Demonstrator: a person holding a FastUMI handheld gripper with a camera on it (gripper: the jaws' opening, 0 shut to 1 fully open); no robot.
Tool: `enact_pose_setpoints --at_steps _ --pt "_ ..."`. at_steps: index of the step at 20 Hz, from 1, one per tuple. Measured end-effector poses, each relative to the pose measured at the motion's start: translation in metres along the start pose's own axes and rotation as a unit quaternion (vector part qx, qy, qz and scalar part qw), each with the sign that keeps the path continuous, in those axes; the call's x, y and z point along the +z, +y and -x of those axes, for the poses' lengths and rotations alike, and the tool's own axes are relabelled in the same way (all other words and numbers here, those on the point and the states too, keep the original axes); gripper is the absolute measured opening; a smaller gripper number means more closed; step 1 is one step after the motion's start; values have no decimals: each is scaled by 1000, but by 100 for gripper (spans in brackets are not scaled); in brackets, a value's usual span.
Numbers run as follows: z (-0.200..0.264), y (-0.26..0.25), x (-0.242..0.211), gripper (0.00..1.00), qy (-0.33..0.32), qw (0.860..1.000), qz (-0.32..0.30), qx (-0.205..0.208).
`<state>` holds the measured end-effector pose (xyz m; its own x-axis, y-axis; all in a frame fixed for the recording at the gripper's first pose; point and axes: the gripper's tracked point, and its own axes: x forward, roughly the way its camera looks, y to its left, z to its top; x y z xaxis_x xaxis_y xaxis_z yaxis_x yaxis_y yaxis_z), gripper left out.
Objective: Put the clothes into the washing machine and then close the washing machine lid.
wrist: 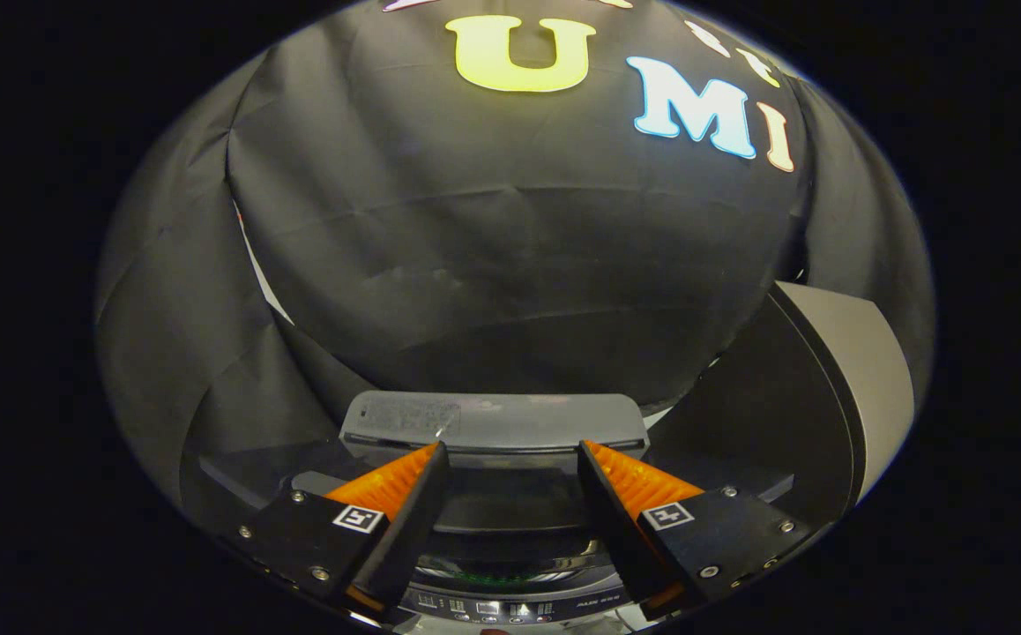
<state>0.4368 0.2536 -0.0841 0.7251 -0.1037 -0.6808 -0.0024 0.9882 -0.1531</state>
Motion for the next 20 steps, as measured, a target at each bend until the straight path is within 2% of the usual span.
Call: enact_pose_setpoints --at_steps 3,6,10,15,20 --pt "4 2 -28 91 11 1000 22 -12" --pt "7 13 -47 91 15 999 32 -6" --pt "18 22 -48 92 3 999 46 -4" --pt "54 22 -37 92 -58 997 55 3" --pt "130 -14 -36 93 -154 988 22 9"
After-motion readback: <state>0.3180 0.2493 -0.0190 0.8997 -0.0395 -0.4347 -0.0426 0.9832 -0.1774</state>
